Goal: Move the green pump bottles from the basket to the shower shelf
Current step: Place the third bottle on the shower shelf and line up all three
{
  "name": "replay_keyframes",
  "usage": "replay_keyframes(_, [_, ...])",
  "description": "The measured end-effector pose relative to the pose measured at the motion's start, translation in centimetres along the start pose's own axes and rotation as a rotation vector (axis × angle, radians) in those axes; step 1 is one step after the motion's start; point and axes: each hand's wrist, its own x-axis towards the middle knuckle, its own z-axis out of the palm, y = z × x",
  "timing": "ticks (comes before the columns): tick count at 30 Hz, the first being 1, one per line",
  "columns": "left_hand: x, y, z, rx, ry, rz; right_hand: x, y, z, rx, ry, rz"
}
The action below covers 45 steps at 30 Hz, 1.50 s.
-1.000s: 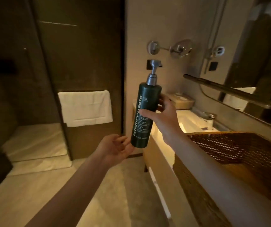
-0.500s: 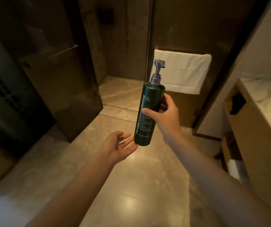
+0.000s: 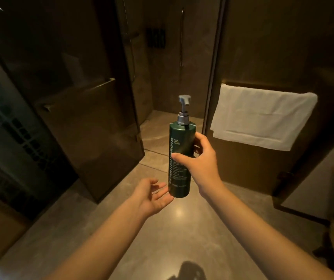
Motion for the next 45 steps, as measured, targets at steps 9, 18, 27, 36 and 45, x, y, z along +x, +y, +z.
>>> replay_keyframes(9, [8.4, 11.3, 12.7, -0.069, -0.055, 0.095, 19.9, -3.0, -2.7, 0.033, -0.015, -0.021])
replay_keyframes(18, [17.7, 25.8, 14.5, -0.115, -0.073, 0.127, 37.0, -1.4, 5.2, 0.052, -0.085, -0.036])
replay_keyframes(27, [28.2, 43.2, 18.8, -0.121, -0.144, 0.171, 55.7, -2.0, 12.1, 0.049, -0.041, -0.115])
replay_keyframes(36, [40.5, 54.3, 27.7, -0.125, -0.131, 0.096, 73.5, 1.8, 12.2, 0.068, 0.004, -0.066])
replay_keyframes(45, [48.4, 65.4, 35.7, -0.219, -0.119, 0.16, 89.9, 0.0, 13.5, 0.071, -0.067, -0.091])
